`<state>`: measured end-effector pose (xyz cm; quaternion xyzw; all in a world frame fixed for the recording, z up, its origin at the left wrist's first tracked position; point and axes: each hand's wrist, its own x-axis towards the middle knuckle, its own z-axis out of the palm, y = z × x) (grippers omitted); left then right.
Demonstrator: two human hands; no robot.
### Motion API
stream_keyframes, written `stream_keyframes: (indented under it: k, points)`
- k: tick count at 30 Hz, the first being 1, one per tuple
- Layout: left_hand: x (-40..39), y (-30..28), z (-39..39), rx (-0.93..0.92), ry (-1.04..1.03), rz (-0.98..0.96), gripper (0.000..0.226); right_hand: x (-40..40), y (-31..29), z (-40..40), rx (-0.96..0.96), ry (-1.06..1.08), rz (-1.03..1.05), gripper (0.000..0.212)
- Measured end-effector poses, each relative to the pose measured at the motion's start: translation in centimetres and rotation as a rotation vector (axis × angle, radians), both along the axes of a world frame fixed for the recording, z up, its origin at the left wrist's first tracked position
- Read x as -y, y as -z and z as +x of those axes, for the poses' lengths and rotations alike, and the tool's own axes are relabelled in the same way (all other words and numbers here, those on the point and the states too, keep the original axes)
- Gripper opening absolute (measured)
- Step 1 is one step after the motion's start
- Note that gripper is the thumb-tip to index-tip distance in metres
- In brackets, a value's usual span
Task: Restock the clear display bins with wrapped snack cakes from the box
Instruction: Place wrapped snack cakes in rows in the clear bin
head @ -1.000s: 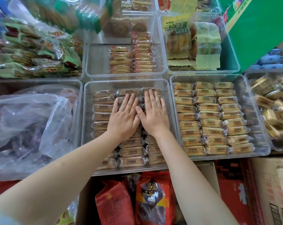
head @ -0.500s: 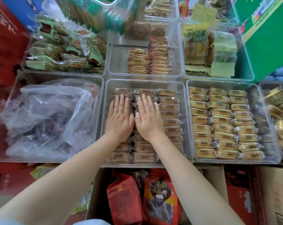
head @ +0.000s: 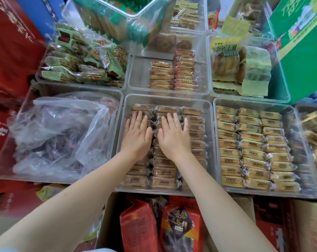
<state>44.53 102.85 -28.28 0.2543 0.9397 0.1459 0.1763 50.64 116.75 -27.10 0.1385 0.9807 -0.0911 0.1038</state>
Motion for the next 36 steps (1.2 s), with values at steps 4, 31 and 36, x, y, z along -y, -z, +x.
stream_keyframes:
  k: [4, 31, 36]
  points:
    - [-0.9, 0.4, -1.2, -0.195, 0.033, -0.121, 0.062, -1.6, 0.4, -1.5, -0.018, -0.018, 0.024, 0.06]
    - [8.2, -4.6, 6.3, -0.224, 0.539, -0.281, 0.064, 1.3, -3.0, 9.6, 0.226, -0.276, 0.006, 0.098]
    - [9.8, -5.1, 9.7, -0.072, 0.48, -0.308, 0.08, 2.9, -4.1, 10.2, 0.262, -0.129, 0.139, 0.107]
